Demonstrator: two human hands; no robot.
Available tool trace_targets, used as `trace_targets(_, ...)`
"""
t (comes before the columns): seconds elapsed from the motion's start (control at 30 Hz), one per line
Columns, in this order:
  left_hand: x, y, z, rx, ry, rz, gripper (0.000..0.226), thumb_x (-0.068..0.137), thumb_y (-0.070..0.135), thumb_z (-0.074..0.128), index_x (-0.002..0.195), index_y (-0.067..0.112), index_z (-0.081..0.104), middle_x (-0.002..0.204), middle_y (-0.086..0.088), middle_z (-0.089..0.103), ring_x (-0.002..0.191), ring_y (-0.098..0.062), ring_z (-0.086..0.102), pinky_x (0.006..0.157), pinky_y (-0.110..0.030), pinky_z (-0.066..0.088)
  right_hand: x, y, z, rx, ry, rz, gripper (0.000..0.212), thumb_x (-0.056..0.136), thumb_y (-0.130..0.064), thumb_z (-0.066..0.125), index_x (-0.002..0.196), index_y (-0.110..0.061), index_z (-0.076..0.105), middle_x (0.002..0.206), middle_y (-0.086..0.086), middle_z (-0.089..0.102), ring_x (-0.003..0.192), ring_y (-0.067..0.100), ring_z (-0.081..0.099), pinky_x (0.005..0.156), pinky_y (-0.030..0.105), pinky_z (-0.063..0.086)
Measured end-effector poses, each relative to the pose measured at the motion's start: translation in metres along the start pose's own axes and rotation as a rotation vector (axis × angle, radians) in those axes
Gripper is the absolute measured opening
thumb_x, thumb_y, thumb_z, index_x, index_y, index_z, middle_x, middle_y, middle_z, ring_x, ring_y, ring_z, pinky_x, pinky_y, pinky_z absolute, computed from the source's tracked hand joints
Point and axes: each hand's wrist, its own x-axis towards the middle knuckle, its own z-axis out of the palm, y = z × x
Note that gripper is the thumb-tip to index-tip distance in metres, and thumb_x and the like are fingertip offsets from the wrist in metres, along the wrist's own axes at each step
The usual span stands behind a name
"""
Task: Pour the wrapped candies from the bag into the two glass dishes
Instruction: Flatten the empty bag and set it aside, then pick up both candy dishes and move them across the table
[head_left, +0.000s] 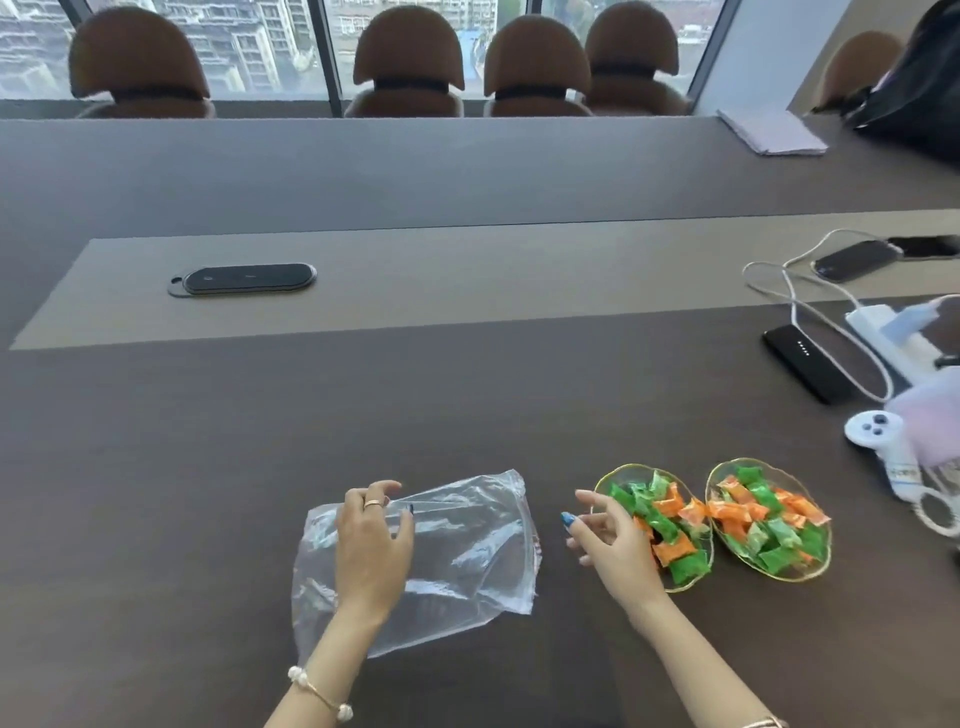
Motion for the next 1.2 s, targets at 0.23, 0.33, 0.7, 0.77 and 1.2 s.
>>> trace_targets(0.23,-0.022,0.094,0.065,-0.244,-0.283,0.108,0.015,0.085,0.013,0.055,0.095,0.024,0.057,0.092,0.003,0.052,0.085,-0.012,0.055,0.075,-0.025,0.044,-0.015,0.009,-0.1,0.19,0.168,0.053,0.027,0.084,-0.01,0.06,0.108,-0.021,0.061,0.085,0.01,0.07,0.067,0.009,0.064,0.058,0.022,0.048)
trace_targets(0.33,-0.027,0.124,0.092,-0.297,-0.345,0.086,0.012,0.086,0.014,0.056,0.092,0.024,0.057,0.089,0.002,0.053,0.079,-0.01,0.054,0.073,-0.022,0.042,-0.008,0.018,-0.143,0.209,0.208,0.06,0.024,0.085,-0.013,0.059,0.107,-0.021,0.062,0.086,0.008,0.071,0.066,0.008,0.064,0.058,0.023,0.047)
trace_targets(0.7,-0.082,0.195,0.192,-0.352,-0.374,-0.087,0.012,0.087,0.015,0.056,0.091,0.025,0.061,0.089,0.002,0.062,0.081,-0.012,0.058,0.067,-0.011,0.045,0.048,0.057,-0.265,0.175,0.078,0.096,0.023,0.081,-0.008,0.061,0.102,-0.017,0.065,0.08,0.009,0.071,0.064,0.014,0.064,0.055,0.023,0.047)
trace_targets(0.77,-0.088,0.199,0.205,-0.363,-0.359,-0.147,0.01,0.087,0.018,0.056,0.091,0.025,0.061,0.091,0.003,0.063,0.086,-0.013,0.059,0.076,-0.024,0.051,0.056,0.062,-0.276,0.159,0.046,0.098,0.021,0.081,-0.01,0.061,0.1,-0.019,0.064,0.081,0.009,0.072,0.065,0.012,0.064,0.057,0.023,0.047)
trace_targets(1.2,-0.11,0.139,0.218,-0.177,0.155,-0.537,0.035,0.081,0.01,0.06,0.115,0.008,0.052,0.1,-0.011,0.048,0.091,-0.029,0.048,0.092,-0.044,0.04,0.078,0.106,-0.304,-0.037,0.1,0.143,0.028,0.072,-0.009,0.07,0.092,-0.025,0.057,0.075,0.0,0.054,0.071,0.018,0.056,0.068,0.03,0.049)
